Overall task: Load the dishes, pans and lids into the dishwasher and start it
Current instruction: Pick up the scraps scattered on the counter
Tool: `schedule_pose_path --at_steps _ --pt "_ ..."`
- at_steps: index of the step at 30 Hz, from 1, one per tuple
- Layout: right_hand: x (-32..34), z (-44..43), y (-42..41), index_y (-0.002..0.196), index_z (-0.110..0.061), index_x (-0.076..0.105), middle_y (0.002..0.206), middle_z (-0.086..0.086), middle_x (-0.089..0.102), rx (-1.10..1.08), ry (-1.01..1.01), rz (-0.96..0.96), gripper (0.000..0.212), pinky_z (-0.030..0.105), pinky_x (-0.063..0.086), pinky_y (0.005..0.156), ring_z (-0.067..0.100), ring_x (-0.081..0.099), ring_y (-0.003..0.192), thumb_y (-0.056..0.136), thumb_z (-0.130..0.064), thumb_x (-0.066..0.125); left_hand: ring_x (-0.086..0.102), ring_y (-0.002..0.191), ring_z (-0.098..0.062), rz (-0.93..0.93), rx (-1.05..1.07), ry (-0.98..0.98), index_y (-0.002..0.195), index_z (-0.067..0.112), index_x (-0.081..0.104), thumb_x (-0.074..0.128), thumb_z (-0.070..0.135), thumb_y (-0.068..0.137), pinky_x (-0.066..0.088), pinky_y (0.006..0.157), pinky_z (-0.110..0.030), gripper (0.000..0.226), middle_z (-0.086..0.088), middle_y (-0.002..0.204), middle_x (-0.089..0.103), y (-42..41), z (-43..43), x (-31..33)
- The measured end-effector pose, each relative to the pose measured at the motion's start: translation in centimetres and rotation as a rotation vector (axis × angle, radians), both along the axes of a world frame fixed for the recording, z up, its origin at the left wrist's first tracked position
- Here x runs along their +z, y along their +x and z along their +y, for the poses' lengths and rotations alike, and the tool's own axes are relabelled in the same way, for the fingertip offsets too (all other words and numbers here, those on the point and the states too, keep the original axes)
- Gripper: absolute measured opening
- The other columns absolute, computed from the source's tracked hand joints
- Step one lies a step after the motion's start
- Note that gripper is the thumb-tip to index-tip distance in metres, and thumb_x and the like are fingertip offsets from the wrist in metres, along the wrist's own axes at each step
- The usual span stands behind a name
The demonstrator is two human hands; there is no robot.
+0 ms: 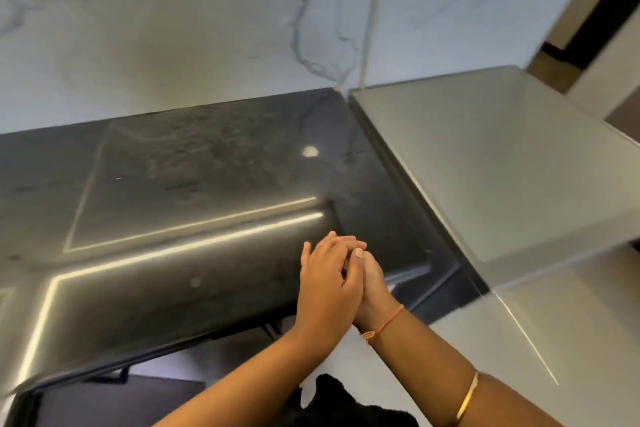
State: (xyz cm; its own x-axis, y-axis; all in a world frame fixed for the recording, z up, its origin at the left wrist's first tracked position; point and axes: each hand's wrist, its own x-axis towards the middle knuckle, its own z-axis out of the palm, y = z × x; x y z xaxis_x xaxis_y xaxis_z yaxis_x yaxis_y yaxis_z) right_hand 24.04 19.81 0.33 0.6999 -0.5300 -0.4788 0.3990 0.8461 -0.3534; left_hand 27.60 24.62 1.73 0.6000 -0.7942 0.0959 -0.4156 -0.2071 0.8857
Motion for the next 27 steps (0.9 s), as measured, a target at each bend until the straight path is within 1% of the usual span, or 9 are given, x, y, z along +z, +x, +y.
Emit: schedule_pose_path --at_steps 2,4,7,11,13,17,20,23,27 --pt "0.7 -1.1 -2.6 0.076 -0.003 0.060 0.070 0.013 0.060 -0.088 0.053 0.130 0.045 0.029 0.046 0.075 0.022 0.061 0.072 0.099 -0.016 0.023 0.047 0.115 0.005 0.069 -0.086 0.022 0.102 0.026 0.065 0.043 0.019 0.095 0.028 0.112 -0.023 0.024 0.023 0.108 0.054 -2.3 -1.3 -0.1" --pt "-0.2 -2.3 -5.4 0.075 -0.003 0.057 0.066 0.011 0.058 -0.162 0.037 0.166 0.037 0.028 0.048 0.067 0.021 0.060 0.067 0.096 -0.010 0.028 0.047 0.110 0.004 0.124 -0.220 0.095 0.107 0.027 0.060 0.046 0.016 0.096 0.036 0.099 -0.011 0.021 0.025 0.107 0.049 -4.0 -2.1 0.3" --pt "-1.2 -2.5 -8.3 0.075 -0.004 0.062 0.075 0.012 0.060 -0.281 0.074 0.291 0.033 0.029 0.046 0.070 0.021 0.059 0.074 0.094 -0.010 0.035 0.053 0.103 0.000 0.242 -0.351 0.198 0.108 0.029 0.056 0.046 0.021 0.096 0.046 0.095 -0.021 0.018 0.017 0.107 0.053 -5.8 -3.5 0.2" --pt "-1.4 -2.3 -11.6 0.074 -0.007 0.062 0.073 0.010 0.060 -0.472 0.137 0.328 0.032 0.029 0.050 0.066 0.020 0.060 0.071 0.095 -0.016 0.040 0.059 0.100 -0.006 0.319 -0.519 0.307 0.108 0.029 0.056 0.047 0.022 0.096 0.049 0.091 -0.028 0.016 0.005 0.108 0.061 -8.7 -4.5 -0.7" --pt "-1.6 -1.2 -13.2 0.073 -0.008 0.063 0.071 0.009 0.061 -0.590 0.184 0.357 0.038 0.030 0.049 0.064 0.020 0.061 0.068 0.097 -0.024 0.039 0.060 0.097 -0.007 0.288 -0.638 0.375 0.108 0.026 0.056 0.047 0.022 0.096 0.049 0.089 -0.027 0.016 0.005 0.104 0.062 -9.9 -4.6 -0.9" --pt "-2.2 1.8 -16.2 0.071 -0.008 0.062 0.062 0.007 0.062 -0.775 0.260 0.412 0.037 0.030 0.047 0.060 0.020 0.060 0.061 0.095 -0.021 0.037 0.059 0.093 -0.009 0.206 -0.875 0.535 0.103 0.026 0.056 0.047 0.023 0.097 0.047 0.086 -0.026 0.012 0.008 0.094 0.062 -12.4 -4.2 -1.1" --pt "-2.8 4.8 -18.4 0.068 -0.008 0.056 0.055 0.005 0.059 -0.942 0.327 0.395 0.043 0.030 0.048 0.059 0.017 0.061 0.052 0.099 -0.027 0.034 0.060 0.098 -0.012 0.172 -1.049 0.624 0.111 0.025 0.056 0.046 0.022 0.096 0.048 0.089 -0.029 0.018 0.004 0.102 0.064 -14.3 -2.6 -1.3" --pt "-3.9 8.8 -20.4 0.071 -0.008 0.058 0.061 0.006 0.061 -1.130 0.391 0.368 0.040 0.031 0.049 0.062 0.020 0.060 0.062 0.099 -0.028 0.037 0.059 0.099 -0.014 0.123 -1.221 0.716 0.115 0.026 0.054 0.043 0.022 0.098 0.048 0.089 -0.030 0.021 0.002 0.108 0.063 -17.0 0.0 -1.7" --pt "-4.4 14.3 -23.3 0.070 -0.008 0.056 0.058 0.005 0.059 -1.287 0.422 0.324 0.042 0.024 0.051 0.050 0.017 0.061 0.054 0.100 -0.030 0.036 0.058 0.105 -0.015 0.087 -1.382 0.753 0.121 0.023 0.053 0.041 0.024 0.099 0.047 0.093 -0.031 0.025 0.000 0.114 0.061 -20.6 4.2 -1.9"
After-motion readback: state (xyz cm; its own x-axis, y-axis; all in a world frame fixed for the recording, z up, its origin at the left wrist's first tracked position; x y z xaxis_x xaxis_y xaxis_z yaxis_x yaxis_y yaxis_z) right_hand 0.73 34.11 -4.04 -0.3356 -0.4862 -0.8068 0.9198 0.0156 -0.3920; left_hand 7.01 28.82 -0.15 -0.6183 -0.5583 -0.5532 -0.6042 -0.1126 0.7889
